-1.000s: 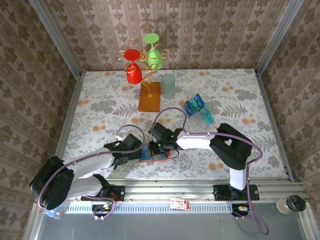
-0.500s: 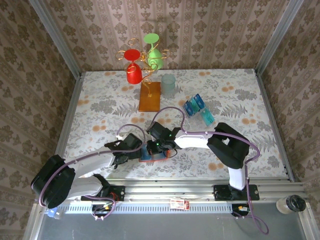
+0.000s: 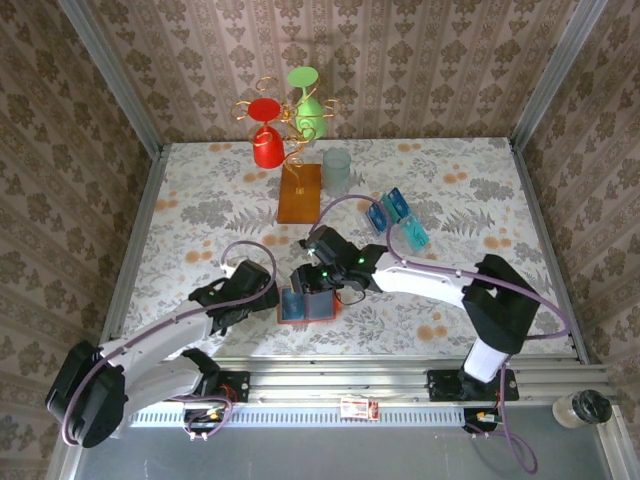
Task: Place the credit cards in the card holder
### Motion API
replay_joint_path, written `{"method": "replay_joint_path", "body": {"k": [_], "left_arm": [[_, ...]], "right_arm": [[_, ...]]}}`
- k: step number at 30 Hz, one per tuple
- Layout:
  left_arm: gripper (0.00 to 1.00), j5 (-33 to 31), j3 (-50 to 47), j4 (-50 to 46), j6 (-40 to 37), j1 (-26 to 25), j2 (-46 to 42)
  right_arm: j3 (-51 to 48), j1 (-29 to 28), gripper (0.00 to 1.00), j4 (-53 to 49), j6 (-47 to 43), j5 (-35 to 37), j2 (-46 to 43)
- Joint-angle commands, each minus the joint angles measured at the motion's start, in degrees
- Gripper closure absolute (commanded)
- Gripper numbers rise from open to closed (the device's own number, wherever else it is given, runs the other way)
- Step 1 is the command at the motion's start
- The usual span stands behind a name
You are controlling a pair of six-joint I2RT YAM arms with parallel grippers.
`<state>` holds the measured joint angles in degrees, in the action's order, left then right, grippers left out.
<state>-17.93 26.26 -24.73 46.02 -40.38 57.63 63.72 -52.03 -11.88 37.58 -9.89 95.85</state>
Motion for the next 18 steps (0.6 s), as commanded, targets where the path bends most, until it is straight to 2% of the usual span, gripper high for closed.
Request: {"method": "replay_joint_path", "body": {"k": [1, 3, 6, 9, 14, 18], "left_arm": [[0.0, 2.2, 2.2, -0.6, -2.9, 0.6, -1.7], [0.0, 3.7, 2.2, 1.4, -3.6, 0.7, -2.2], [0.0, 5.2, 2.3, 3.8, -3.9, 0.8, -2.2], [0.0, 6.0, 2.1, 5.6, -3.8, 0.8, -2.1], [0.0, 7.4, 2.0, 7.5, -3.8, 0.7, -0.5], [0.0, 8.6, 2.2, 9.2, -4.1, 0.8, 1.9]], "right_arm": [[-3.2, 0.9, 0.5, -5.0, -1.5, 5.3, -3.1], [-4.5, 0.9, 0.4, -7.1, -2.5, 9.1, -4.6], [-6.7, 0.9, 0.35, -9.0, -3.4, 13.2, -5.9], [-8.2, 0.9, 0.35, -9.6, -3.9, 15.2, -5.9], [-9.0, 0.9, 0.35, -8.5, -3.8, 14.5, -3.7], [-8.5, 1.0, 0.43, -7.4, -3.8, 14.2, -1.1]]}}
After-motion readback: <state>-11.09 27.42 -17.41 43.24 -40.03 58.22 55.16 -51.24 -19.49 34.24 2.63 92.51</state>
